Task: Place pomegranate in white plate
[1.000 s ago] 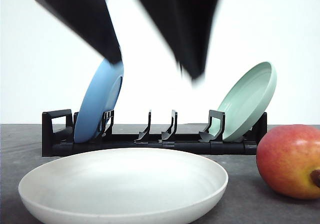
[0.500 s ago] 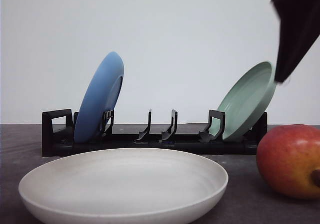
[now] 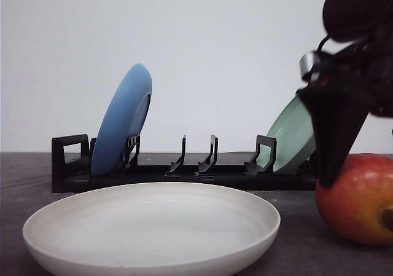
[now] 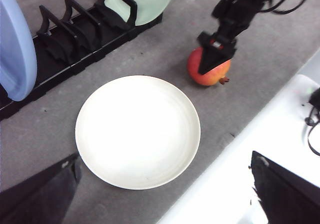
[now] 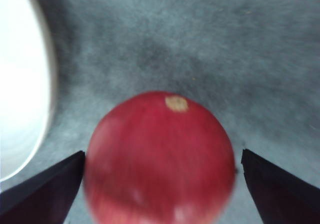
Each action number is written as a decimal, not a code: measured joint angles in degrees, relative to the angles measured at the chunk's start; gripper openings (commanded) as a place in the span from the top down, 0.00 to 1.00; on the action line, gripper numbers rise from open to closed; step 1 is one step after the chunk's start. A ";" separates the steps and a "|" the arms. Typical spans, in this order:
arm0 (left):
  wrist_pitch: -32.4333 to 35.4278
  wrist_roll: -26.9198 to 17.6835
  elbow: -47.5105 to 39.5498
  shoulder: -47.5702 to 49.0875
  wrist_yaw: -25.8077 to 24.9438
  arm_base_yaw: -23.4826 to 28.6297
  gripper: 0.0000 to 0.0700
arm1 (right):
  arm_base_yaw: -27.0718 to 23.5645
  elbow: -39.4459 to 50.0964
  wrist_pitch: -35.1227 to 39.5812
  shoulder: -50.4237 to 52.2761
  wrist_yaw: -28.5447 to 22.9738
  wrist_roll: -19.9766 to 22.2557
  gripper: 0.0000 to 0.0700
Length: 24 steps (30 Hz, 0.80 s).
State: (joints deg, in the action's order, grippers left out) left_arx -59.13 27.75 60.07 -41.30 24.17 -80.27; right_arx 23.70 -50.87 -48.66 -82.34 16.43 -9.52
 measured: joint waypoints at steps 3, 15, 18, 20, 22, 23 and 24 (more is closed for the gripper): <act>-0.49 0.15 0.00 1.44 -0.06 0.00 0.05 | 0.65 0.00 0.85 -2.10 0.02 0.00 0.10; -1.91 0.45 0.00 3.12 -0.06 0.00 0.05 | 3.08 -2.47 -1.53 -4.52 -0.29 -0.89 0.37; -1.91 0.48 0.00 3.11 -0.06 0.00 0.05 | 5.71 -7.24 -3.89 -5.19 -0.38 -1.48 0.37; -1.90 0.48 0.00 3.11 -0.06 0.00 0.05 | 8.38 -11.15 -4.96 -6.36 -0.33 -1.89 0.37; -1.93 0.53 0.00 3.13 -0.06 0.00 0.05 | 11.06 -14.41 -5.31 -7.89 -0.26 -2.42 0.37; -1.93 0.59 0.00 3.13 -0.06 0.00 0.05 | 12.60 -16.15 -5.45 -8.97 -0.25 -2.65 0.37; -1.93 0.61 0.00 3.13 -0.06 0.00 0.05 | 13.98 -17.64 -5.56 -10.10 -0.25 -2.84 0.37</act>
State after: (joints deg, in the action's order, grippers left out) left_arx -61.06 28.36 60.07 -38.17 24.12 -80.27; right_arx 37.68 -68.51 -54.22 -92.44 16.19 -12.36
